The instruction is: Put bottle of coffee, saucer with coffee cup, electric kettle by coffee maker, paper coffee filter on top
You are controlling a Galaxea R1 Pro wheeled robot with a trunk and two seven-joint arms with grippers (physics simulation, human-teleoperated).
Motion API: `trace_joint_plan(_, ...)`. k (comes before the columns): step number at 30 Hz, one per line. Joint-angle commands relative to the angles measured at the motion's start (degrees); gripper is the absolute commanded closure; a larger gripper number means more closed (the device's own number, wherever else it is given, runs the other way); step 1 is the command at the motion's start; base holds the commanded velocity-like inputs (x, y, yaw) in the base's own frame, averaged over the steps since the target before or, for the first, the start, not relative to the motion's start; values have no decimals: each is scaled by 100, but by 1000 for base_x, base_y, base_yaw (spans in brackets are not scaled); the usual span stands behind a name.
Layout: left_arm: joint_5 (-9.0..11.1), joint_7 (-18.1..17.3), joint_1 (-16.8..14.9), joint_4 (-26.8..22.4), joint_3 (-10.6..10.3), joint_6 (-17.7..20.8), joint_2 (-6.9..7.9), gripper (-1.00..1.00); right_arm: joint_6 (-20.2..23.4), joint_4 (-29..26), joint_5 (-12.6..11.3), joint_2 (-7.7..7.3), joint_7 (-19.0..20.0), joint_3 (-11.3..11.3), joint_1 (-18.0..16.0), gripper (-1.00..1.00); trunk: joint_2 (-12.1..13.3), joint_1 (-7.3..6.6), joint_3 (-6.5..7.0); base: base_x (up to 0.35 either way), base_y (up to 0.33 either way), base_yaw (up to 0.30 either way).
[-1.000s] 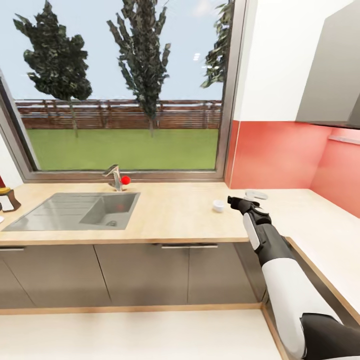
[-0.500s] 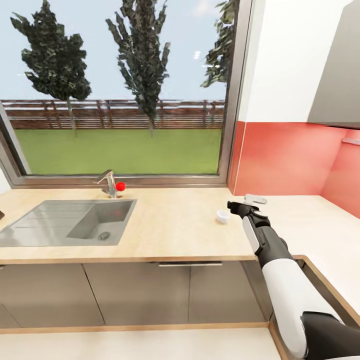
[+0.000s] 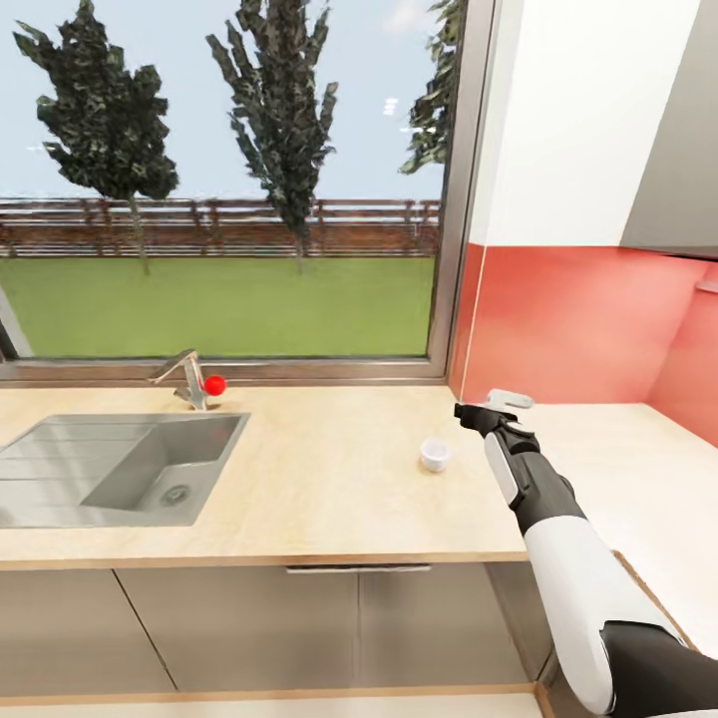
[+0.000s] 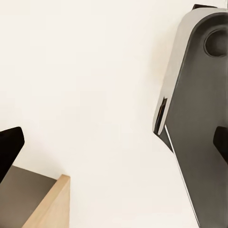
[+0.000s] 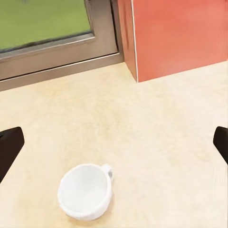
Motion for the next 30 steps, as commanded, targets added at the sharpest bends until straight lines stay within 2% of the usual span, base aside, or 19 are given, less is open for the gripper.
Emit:
trace_joint_plan(1, -60, 16, -5, 4, 48, -10, 0, -100, 19, -6, -59, 3, -31, -4, -4, -100, -12, 6, -13, 265, -162, 0)
trace_joint_plan(5, -60, 17, 1, 4, 48, -10, 0, -100, 19, 143, -62, 2, -31, -4, -4, -100, -12, 6, -13, 141, -60, 0)
trace_joint_plan(19, -60, 17, 12, 9, 47, -10, 0, -100, 11, 1174, -63, 2, -23, 3, -4, -100, -12, 6, -13, 19, -4, 0)
trace_joint_plan(30, -60, 16, 12, 13, 41, -10, 0, -100, 10, 1333, -65, 2, -22, 4, -4, -100, -12, 6, -13, 140, 0, 0)
